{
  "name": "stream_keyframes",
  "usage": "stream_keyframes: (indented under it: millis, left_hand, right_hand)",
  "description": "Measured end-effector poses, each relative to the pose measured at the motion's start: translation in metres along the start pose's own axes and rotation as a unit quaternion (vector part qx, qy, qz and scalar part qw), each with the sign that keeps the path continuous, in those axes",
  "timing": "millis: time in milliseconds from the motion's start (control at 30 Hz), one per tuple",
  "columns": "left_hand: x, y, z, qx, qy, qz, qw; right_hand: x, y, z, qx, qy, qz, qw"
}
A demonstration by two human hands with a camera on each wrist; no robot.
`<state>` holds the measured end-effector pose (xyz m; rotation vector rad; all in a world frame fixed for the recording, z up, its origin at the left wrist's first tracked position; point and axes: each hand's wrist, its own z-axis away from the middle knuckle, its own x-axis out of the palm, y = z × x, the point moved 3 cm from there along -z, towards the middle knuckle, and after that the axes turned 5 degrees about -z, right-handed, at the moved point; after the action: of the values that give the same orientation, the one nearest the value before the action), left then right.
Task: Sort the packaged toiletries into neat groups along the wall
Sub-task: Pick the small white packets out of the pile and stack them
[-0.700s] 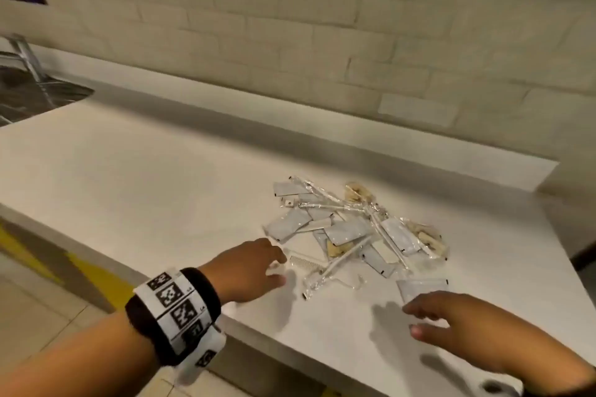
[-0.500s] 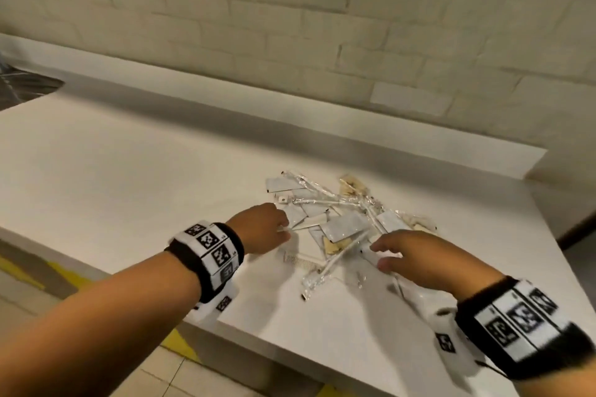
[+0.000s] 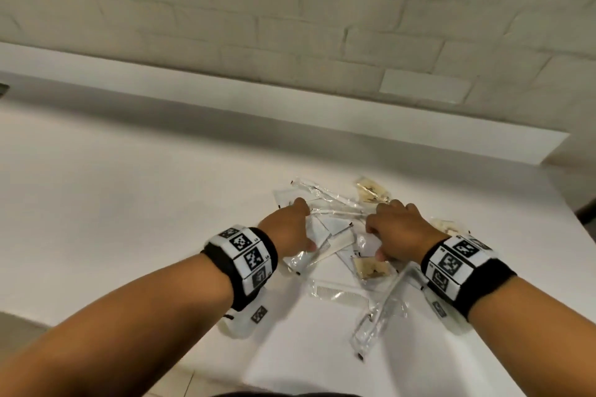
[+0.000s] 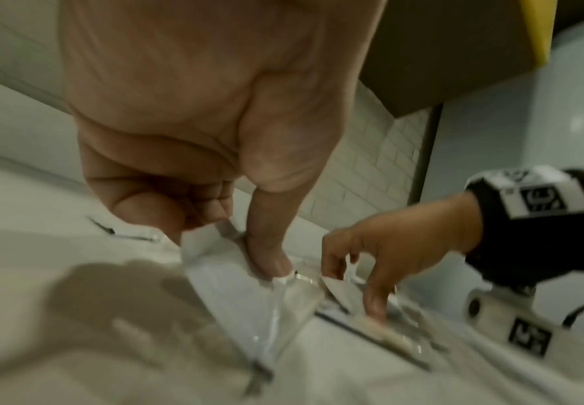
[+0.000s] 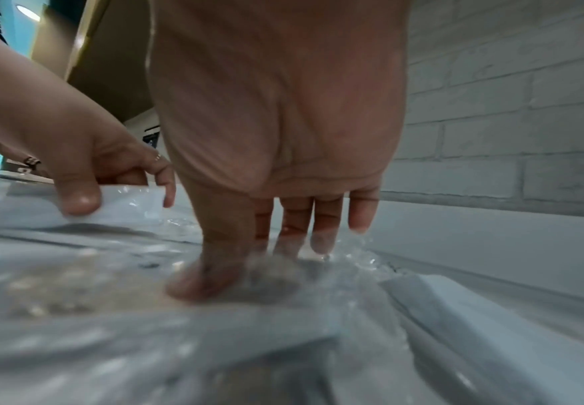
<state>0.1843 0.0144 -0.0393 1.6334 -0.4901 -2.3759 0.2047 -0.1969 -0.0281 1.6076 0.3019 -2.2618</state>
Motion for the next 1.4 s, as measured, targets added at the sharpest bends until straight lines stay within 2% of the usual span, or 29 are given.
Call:
stream_keyframes:
  millis: [67,133,200,267,333,433,533,667,800,900,1000,1100,1167,1233,1300,1400]
  left_hand:
    - [-0.016,-0.009,-0.005,0.012,0.004,-0.003,1.0]
    - [-0.037,-0.018,-0.013,0.029,0.022,-0.03,0.999]
    - [-0.058,-0.026,-0.026,0.028,0.05,-0.021,0.998]
    - [-0.071,-0.031,-0.042,0.022,0.069,-0.015,0.997]
    - [-0.071,-0.032,-0.06,0.028,0.045,-0.033,0.998]
    - [-0.061,-0.03,-0.077,0.027,-0.006,-0.095,0.995]
    - [-0.056,-0.032,-0.088,0.022,-0.017,-0.144,0.989]
    - [-0.051,-0.035,-0.089,0.012,-0.04,-0.152,0.987]
    - [-0.049,-0.042,-0.09,-0.013,-0.018,-0.038,0.999]
    - [-0.052,-0.057,-0.086,-0.052,0.006,0.052,0.997]
    - [-0.059,-0.073,-0.08,-0.057,0.011,0.029,0.998]
    - [-0.068,-0.078,-0.07,-0.058,0.039,0.015,0.997]
    - [-0.073,-0.075,-0.062,-0.056,0.098,0.072,0.991]
    - [-0.075,-0.065,-0.056,-0.041,0.143,0.153,0.977]
    - [-0.071,-0.045,-0.05,-0.016,0.135,0.239,0.961]
    - [-0.06,-0.002,-0.045,0.019,0.086,0.326,0.941]
  right_hand:
    - [-0.002,0.002,-0.004,0.015,-0.014,-0.01,1.0]
    - [-0.007,0.006,-0.007,0.037,-0.014,-0.064,0.997]
    - [-0.02,0.004,-0.009,0.05,0.016,-0.155,0.987]
    - [-0.033,-0.009,-0.014,0.031,0.049,-0.217,0.974]
    - [-0.038,-0.025,-0.025,0.023,0.034,-0.245,0.969]
    - [-0.031,-0.032,-0.042,0.058,0.021,-0.269,0.961]
    - [-0.031,-0.025,-0.05,0.107,0.042,-0.281,0.953]
    - [-0.026,-0.048,-0.057,0.115,0.009,-0.265,0.957]
    - [-0.02,-0.067,-0.066,0.149,0.0,-0.195,0.969]
    - [-0.021,-0.064,-0.069,0.173,0.001,-0.257,0.951]
    - [-0.022,-0.053,-0.062,0.19,0.011,-0.334,0.923]
    - [-0.035,-0.027,-0.047,0.192,0.04,-0.356,0.914]
    - [-0.046,0.0,-0.031,0.2,0.058,-0.337,0.918]
    - [-0.054,0.031,-0.009,0.21,0.093,-0.385,0.894]
    - [-0.056,0.063,0.017,0.225,0.139,-0.429,0.864]
    - [-0.051,0.112,0.049,0.263,0.178,-0.416,0.852]
